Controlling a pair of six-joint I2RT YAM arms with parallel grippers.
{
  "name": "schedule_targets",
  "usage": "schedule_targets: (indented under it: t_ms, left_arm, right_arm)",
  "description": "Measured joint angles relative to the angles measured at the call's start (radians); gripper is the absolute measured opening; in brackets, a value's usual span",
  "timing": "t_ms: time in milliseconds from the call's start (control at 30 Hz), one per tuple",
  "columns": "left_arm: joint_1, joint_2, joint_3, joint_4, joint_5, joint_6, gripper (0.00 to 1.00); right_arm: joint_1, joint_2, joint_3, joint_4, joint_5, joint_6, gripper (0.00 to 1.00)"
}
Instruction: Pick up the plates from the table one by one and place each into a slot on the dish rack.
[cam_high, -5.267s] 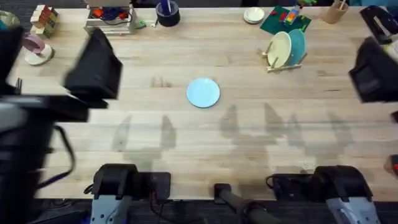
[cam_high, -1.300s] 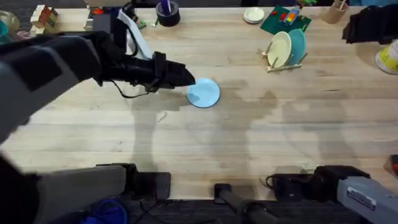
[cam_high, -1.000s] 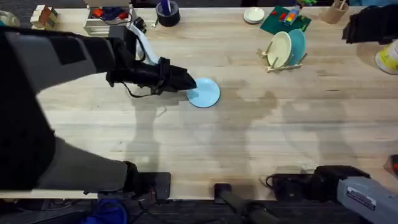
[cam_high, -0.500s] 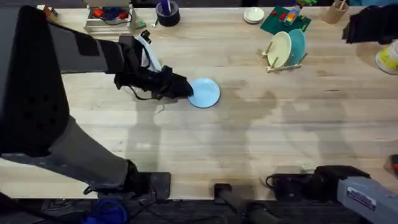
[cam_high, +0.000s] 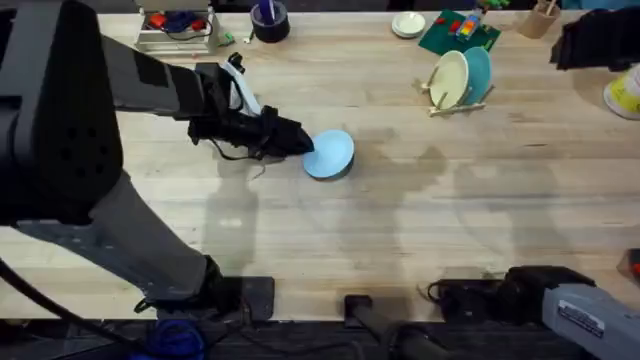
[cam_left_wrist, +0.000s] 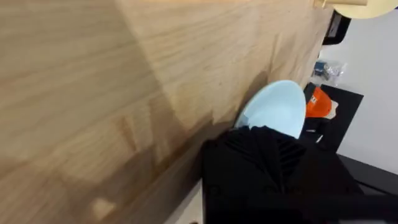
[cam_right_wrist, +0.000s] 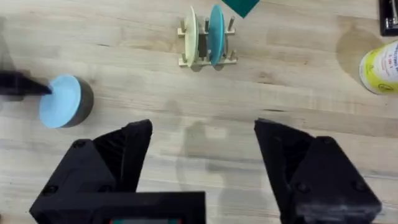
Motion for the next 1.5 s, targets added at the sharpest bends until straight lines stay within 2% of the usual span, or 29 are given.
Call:
schedule_targets:
  t_ms: [767, 1000, 1367, 1500]
  left_arm:
    - [0.000, 0.000, 0.000, 0.000, 0.000, 0.000, 0.042]
    - [0.000, 0.000, 0.000, 0.000, 0.000, 0.000, 0.042]
    - [0.000, 0.000, 0.000, 0.000, 0.000, 0.000, 0.042]
    - [0.000, 0.000, 0.000, 0.000, 0.000, 0.000, 0.042]
  right_arm:
    - [0.000, 0.000, 0.000, -0.016, -0.004, 0.017, 0.994]
    - [0.000, 0.014, 0.001, -0.035, -0.094, 0.084, 0.994]
    - [0.000, 0.160, 0.000, -0.101, -0.242, 0.285, 0.995]
    - [0.030, 0.162, -0.056, -0.061, -0.281, 0.356, 0.995]
